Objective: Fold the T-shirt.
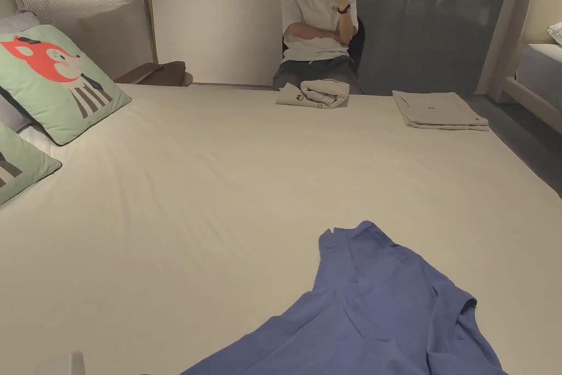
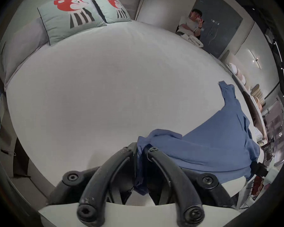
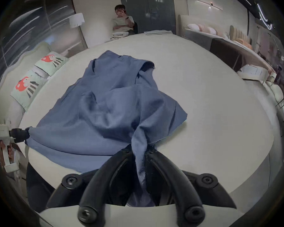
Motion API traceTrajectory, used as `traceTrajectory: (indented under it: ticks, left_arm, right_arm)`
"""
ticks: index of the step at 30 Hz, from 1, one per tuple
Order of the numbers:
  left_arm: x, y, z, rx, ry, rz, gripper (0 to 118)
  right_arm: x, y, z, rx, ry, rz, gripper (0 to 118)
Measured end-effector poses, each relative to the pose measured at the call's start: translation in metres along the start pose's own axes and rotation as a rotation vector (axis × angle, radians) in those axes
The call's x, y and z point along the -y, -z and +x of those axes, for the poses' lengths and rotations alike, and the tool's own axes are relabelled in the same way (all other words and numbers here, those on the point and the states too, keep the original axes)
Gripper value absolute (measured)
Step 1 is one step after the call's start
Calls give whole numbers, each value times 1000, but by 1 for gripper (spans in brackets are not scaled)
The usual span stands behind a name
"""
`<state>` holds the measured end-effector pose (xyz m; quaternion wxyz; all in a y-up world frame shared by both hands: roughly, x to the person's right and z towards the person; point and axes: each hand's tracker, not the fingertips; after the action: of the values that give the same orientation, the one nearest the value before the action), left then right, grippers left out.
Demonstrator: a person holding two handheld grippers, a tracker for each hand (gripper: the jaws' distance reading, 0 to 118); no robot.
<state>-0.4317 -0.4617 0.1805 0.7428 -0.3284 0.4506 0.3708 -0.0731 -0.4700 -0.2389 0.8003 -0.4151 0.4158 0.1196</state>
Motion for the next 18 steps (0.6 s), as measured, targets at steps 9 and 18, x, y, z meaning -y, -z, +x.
traceTrajectory:
  ticks: [9, 18]
  left_arm:
    - [-8, -49, 5, -3, 56, 241, 101]
    - [-27, -134, 32, -26, 144, 632, 13]
  right_arm:
    - [-29, -50, -15, 31, -114, 278, 93]
    - [-90, -110, -54, 30, -156, 730, 22]
